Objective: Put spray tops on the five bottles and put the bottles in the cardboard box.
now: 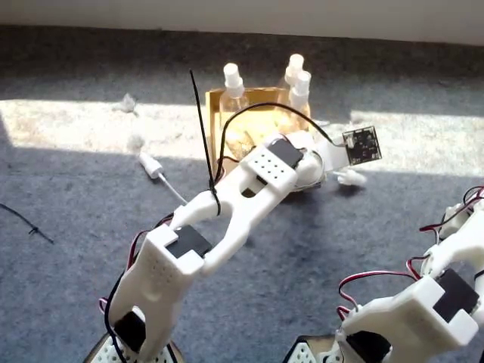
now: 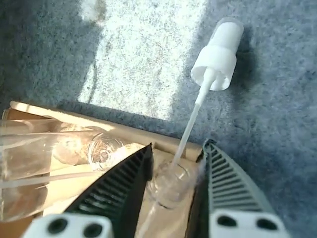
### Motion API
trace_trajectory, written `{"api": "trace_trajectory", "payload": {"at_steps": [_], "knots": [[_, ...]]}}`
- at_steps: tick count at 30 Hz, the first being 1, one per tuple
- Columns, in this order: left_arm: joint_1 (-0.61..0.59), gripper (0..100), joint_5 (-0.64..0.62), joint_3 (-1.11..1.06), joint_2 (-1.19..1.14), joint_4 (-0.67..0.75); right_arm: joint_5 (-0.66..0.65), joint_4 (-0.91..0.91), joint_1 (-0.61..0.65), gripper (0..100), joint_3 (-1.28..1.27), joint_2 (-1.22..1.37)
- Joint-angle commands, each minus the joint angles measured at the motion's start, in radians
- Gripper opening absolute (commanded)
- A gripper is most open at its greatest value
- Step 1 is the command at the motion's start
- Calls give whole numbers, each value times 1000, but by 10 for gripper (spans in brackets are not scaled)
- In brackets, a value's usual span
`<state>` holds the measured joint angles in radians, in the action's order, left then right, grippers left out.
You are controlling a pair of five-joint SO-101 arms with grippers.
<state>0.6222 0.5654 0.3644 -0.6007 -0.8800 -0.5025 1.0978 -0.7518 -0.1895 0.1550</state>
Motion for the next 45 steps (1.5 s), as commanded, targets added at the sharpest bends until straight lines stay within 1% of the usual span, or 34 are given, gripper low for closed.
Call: {"api": "trace_trajectory", "payload": {"at_steps": [1,12,16,25,32,39,42,45], "knots": [[-2,131,6,47,24,11,-11,-12,-5,307,13,-4],[4,119,2,48,27,11,-11,-12,-5,307,13,-4],[4,119,-54,68,27,9,-11,-12,-5,307,13,-4],[-5,119,-183,216,22,-123,-12,-12,-4,307,13,-4],[-5,118,-262,223,21,-130,-12,-12,-4,307,13,-5],[-5,85,-275,226,27,-135,-12,-8,-4,307,15,-5],[-5,85,-275,248,28,-170,-12,-7,-4,307,15,-5],[-19,82,-296,323,28,-244,-12,-5,-4,307,15,-5]]}}
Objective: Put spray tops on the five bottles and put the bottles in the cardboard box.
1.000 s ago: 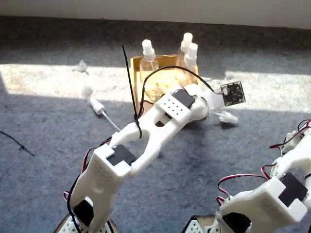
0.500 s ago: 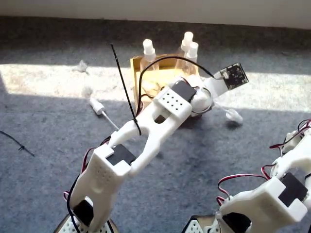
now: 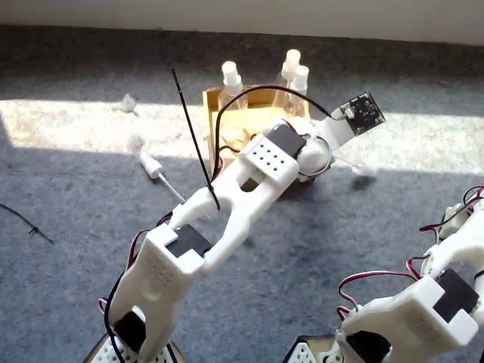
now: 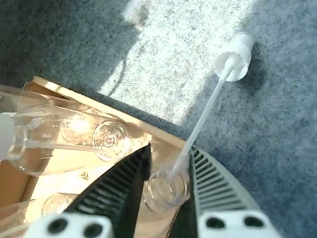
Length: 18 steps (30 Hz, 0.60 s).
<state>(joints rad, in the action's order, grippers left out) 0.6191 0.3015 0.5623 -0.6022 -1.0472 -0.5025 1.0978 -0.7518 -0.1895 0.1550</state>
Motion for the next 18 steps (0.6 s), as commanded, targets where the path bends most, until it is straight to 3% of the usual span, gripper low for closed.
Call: {"api": "trace_trajectory", "payload": {"at_steps": [1,12,18], "knots": [[-21,82,-49,156,28,-97,-12,-5,-4,307,13,-5],[-68,81,-58,450,28,-308,-12,-5,-4,307,8,-5],[-64,81,-74,651,28,-463,-84,-5,4,307,8,-5]]}}
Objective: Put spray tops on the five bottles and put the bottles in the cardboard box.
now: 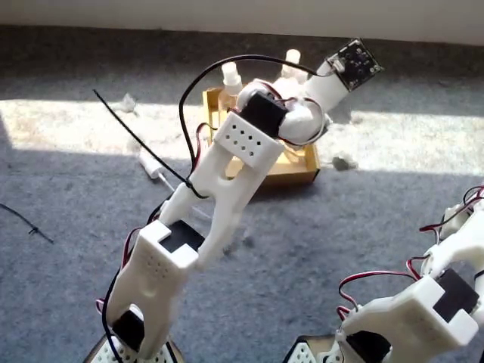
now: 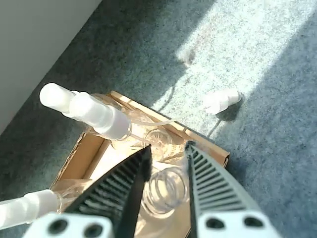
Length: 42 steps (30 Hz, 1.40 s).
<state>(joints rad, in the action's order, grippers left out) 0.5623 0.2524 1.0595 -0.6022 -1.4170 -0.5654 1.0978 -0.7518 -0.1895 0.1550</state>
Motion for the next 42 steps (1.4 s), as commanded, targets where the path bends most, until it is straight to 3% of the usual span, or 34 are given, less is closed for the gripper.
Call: {"api": "trace_trajectory", "payload": {"at_steps": [1,8,20,24,30,39,42], "knots": [[-5,81,-48,189,28,-124,-23,-5,4,307,7,-5],[-4,81,-201,421,27,-338,-23,-4,5,307,7,-5],[30,81,-617,429,16,-356,-26,-5,7,307,-10,-5],[-45,81,-620,282,27,-358,-89,-10,7,307,-16,-5],[-274,81,-618,8,97,-356,-115,-10,22,307,-10,-5],[-607,85,-470,-240,232,-350,-100,1,208,307,-8,-12],[-685,88,-443,-366,193,-259,-34,45,282,307,7,-13]]}}
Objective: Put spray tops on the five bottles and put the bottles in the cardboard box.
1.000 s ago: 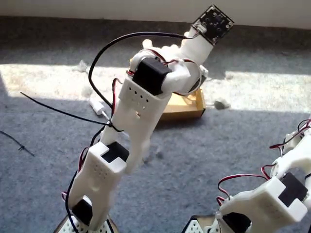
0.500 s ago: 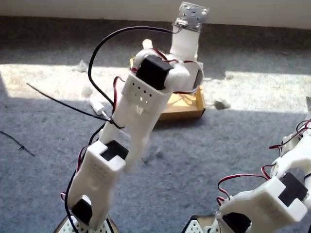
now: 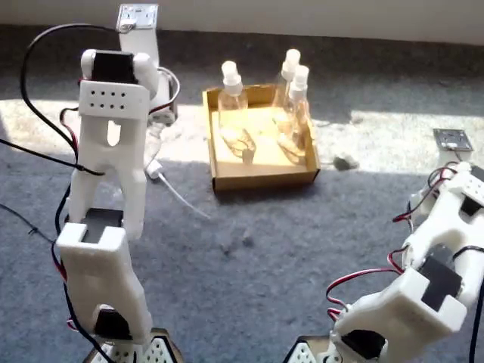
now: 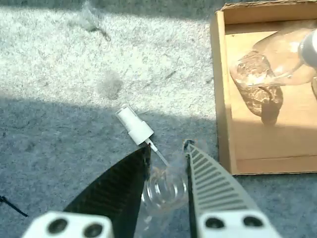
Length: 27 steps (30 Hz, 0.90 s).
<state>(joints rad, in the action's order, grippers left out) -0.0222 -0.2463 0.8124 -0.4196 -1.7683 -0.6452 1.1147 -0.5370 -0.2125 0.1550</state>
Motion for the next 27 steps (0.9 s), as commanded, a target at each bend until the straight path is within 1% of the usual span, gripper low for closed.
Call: {"api": "trace_trajectory", "payload": {"at_steps": [1,5,9,11,14,16,20,24,27], "knots": [[-125,98,61,-168,-8,146,64,38,102,307,59,-13],[-189,122,120,-346,-82,336,157,96,219,307,209,-4],[-203,124,181,-420,-114,414,187,91,300,307,315,-4],[-205,146,181,-430,-117,434,155,71,349,307,340,-4],[-205,211,176,-433,-119,439,57,-27,421,308,338,-2],[-205,236,175,-438,-119,440,23,-77,449,308,309,18],[-208,238,175,-475,-117,479,15,-145,464,327,254,96],[-216,238,175,-503,-117,512,-63,-193,450,394,236,139],[-213,238,175,-503,-117,514,-92,-243,437,401,180,125]]}}
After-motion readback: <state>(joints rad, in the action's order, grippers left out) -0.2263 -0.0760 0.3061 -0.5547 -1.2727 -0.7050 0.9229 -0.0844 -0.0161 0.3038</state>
